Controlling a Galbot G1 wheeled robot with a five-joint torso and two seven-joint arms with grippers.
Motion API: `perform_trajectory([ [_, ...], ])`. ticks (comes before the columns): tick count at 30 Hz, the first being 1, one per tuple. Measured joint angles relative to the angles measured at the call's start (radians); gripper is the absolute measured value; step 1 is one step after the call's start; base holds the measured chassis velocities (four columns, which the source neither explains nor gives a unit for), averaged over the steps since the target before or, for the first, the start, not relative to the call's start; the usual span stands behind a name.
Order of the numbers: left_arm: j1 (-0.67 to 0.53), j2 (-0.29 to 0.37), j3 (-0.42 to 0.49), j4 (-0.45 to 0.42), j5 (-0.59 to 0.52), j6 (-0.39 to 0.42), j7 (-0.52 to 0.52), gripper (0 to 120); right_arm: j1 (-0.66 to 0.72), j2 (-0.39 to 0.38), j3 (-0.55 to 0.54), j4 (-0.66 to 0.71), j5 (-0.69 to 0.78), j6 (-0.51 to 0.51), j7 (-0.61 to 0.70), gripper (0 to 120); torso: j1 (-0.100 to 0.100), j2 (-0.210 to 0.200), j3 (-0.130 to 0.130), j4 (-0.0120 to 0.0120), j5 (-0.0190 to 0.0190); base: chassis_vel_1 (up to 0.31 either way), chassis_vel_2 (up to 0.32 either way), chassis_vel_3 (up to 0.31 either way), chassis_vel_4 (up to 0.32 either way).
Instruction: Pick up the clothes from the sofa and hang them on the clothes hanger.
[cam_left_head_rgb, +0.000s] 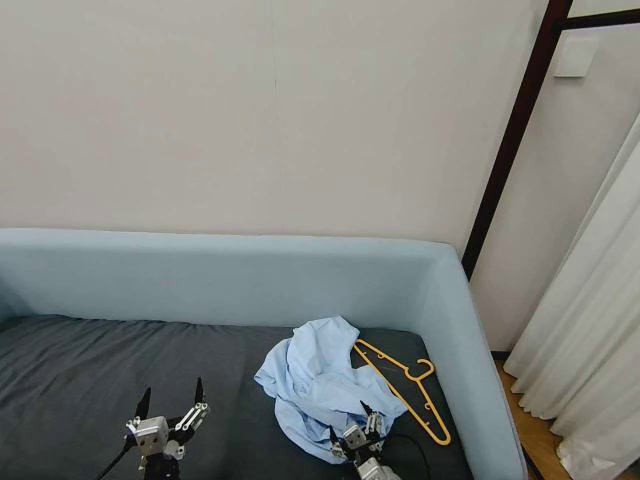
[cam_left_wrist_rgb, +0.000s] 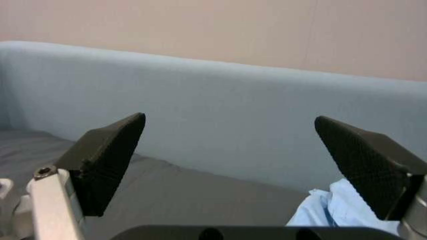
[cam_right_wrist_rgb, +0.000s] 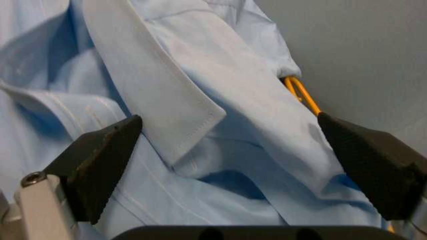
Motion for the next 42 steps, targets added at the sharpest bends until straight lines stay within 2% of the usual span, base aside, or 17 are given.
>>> perform_trajectory([
  [14,-0.001,-0.008,0.013,0.001,0.005,-0.003,0.0,100,-0.016,0.037,0.027,-0.071,-0.2,0.032,0.036,100,0.0,0.0,0.0,0.0,0.0001,0.0,0.0,0.0,0.0],
  [20,-0.002,-0.004,0.008,0.003,0.004,-0.003,0.0,100,-0.007,0.068,0.031,-0.129,-0.307,0.004,0.05,100,0.0,0.0,0.0,0.0,0.0001,0.0,0.0,0.0,0.0],
  [31,-0.008,-0.003,0.001,0.012,0.0,-0.003,0.0,100,0.023,0.082,0.017,-0.15,-0.333,-0.112,0.023,100,0.0,0.0,0.0,0.0,0.0,0.0,0.0,0.0,0.0],
  [42,-0.017,-0.002,0.002,0.025,0.0,-0.003,0.0,100,0.065,0.115,0.037,-0.178,-0.321,-0.095,0.044,100,0.0,0.0,0.0,0.0001,0.0,0.0,0.0,0.0,0.0],
])
